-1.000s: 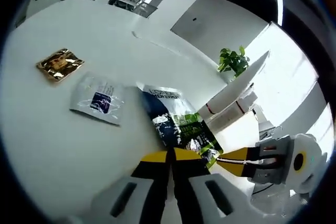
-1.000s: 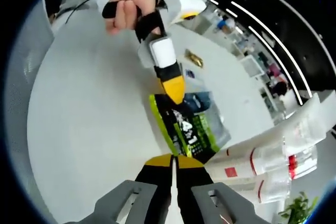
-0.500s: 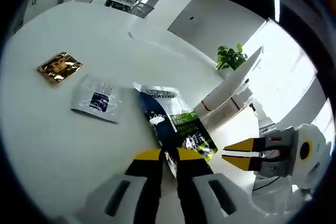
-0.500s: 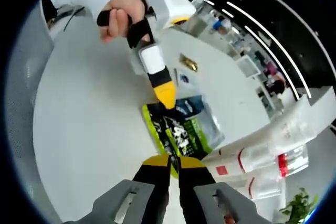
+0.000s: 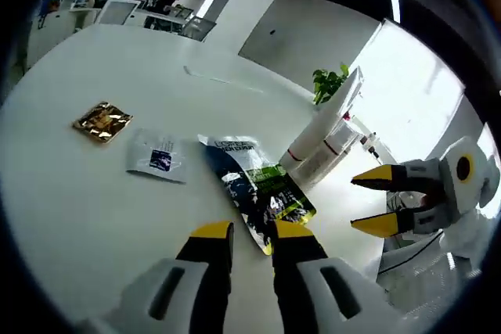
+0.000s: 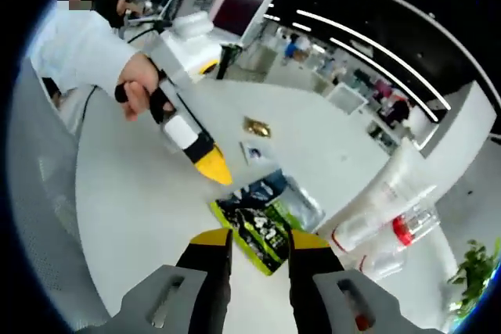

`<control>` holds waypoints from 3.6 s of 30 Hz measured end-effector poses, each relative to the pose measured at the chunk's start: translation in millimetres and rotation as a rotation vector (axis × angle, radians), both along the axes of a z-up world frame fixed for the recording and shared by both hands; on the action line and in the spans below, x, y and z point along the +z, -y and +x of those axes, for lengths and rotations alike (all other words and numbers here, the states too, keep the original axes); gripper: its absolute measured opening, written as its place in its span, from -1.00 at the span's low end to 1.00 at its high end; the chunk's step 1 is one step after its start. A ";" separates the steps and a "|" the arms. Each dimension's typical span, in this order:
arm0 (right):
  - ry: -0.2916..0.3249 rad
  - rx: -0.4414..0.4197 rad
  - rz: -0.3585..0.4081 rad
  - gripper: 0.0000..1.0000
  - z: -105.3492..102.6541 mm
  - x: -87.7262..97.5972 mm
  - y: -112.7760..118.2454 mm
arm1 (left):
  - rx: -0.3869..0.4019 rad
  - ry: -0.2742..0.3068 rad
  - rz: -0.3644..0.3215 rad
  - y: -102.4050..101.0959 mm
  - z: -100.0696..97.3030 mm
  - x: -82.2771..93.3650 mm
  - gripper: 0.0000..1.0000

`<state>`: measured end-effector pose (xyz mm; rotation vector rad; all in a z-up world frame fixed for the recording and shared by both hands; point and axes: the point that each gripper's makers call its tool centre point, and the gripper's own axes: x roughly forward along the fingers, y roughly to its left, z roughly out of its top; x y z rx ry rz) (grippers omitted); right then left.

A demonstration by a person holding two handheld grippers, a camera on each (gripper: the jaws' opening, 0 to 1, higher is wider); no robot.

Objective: Arrange the skincare products in the storage area until every visible bottle or jar stands upright without overlapping.

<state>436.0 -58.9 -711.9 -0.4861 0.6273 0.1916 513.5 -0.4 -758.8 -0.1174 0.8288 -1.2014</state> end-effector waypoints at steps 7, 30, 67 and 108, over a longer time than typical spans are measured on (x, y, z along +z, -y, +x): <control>0.028 -0.062 0.077 -0.21 -3.4 8.4 3.4 | -0.064 0.184 0.022 -17.6 6.4 22.2 -0.47; 0.059 -0.125 0.210 0.82 -2.8 13.5 -0.5 | -0.200 0.494 0.182 -57.3 2.4 45.8 0.37; 0.142 -0.230 0.230 1.00 -5.4 30.9 31.6 | -0.163 0.476 0.171 -85.9 -27.0 62.1 0.98; 0.177 0.126 0.142 0.32 24.3 31.2 -33.9 | -0.095 0.422 0.150 -81.1 -3.4 60.3 0.98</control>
